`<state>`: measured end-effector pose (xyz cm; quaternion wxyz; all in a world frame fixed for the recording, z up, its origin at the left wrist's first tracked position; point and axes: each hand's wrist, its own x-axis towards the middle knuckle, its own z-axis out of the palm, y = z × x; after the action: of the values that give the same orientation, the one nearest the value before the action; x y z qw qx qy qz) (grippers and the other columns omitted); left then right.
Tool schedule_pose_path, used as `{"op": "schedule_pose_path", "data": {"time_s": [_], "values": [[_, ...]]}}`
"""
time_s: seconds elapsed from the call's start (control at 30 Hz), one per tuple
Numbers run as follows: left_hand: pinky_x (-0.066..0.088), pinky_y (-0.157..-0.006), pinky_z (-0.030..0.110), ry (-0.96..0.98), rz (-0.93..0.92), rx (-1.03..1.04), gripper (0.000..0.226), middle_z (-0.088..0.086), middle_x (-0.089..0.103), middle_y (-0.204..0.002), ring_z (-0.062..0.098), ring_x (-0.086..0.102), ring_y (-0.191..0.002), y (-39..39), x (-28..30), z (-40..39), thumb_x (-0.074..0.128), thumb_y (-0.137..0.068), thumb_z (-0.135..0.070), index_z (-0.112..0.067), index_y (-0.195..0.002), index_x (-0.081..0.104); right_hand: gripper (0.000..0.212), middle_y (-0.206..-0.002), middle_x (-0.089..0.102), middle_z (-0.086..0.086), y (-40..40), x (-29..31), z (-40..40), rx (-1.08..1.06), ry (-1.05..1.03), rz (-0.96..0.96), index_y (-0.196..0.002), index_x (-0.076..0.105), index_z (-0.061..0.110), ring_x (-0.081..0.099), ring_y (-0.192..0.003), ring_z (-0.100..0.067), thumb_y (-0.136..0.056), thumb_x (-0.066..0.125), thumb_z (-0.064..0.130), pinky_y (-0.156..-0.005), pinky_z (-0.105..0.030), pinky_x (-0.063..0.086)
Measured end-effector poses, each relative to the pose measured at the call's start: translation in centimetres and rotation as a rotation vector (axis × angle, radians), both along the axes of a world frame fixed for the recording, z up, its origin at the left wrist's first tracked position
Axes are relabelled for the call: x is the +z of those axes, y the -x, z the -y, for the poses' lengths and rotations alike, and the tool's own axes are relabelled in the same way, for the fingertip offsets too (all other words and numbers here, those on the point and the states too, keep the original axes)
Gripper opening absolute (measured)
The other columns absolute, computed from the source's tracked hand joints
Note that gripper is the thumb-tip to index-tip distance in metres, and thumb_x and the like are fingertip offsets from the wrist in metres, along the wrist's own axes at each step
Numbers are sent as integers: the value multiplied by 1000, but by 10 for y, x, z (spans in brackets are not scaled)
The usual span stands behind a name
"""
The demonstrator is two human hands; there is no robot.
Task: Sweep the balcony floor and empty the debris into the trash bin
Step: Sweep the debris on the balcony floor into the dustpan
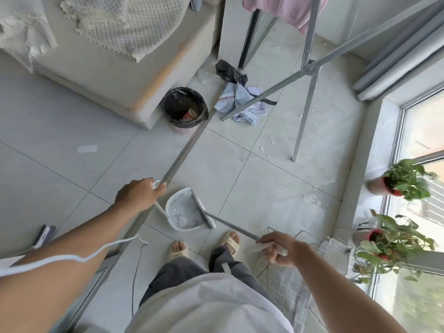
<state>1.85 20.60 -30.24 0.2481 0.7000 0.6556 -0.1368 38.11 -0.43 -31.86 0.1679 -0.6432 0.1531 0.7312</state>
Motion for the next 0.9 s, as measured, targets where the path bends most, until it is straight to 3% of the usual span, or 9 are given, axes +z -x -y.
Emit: {"op": "schedule_pose_path", "data": {"time_s": [0.17,0.4,0.6,0.8,0.9], "values": [[44,-68,32,8,38,-24,50,10,66,-93,33,59,-83,-6,1,-2,33,-89,-67,-24,-93,57,8,-59,42,-8,1,14,4,39,-32,11,-85,53,1,40,-33,-10,-93,51,4,-28,-15,32],[47,-73,34,4,72,-35,55,13,68,-101,36,62,-92,-3,-4,4,33,-88,-67,-22,-103,61,11,-50,49,-10,76,-4,31,76,6,239,-97,53,-6,42,-35,-15,-93,52,4,-32,-18,35],[44,-71,33,-8,93,-44,58,12,68,-105,36,62,-94,8,-3,3,34,-89,-66,-22,-112,62,8,-51,42,-8,110,-6,47,-44,22,167,-96,51,-5,40,-34,-14,-91,52,2,-33,-17,33],[46,-75,34,-24,91,-61,58,13,68,-109,36,63,-98,2,-2,-2,35,-91,-64,-21,-117,63,10,-59,47,-10,86,7,44,-171,-25,129,-99,52,-5,41,-34,-12,-90,53,-1,-29,-18,35],[46,-74,34,-41,78,-56,58,13,69,-107,36,63,-96,-5,-3,-1,35,-91,-65,-22,-117,64,17,-62,47,-11,74,10,33,-129,-44,143,-106,52,-7,41,-37,-12,-90,53,1,-30,-18,34]]}}
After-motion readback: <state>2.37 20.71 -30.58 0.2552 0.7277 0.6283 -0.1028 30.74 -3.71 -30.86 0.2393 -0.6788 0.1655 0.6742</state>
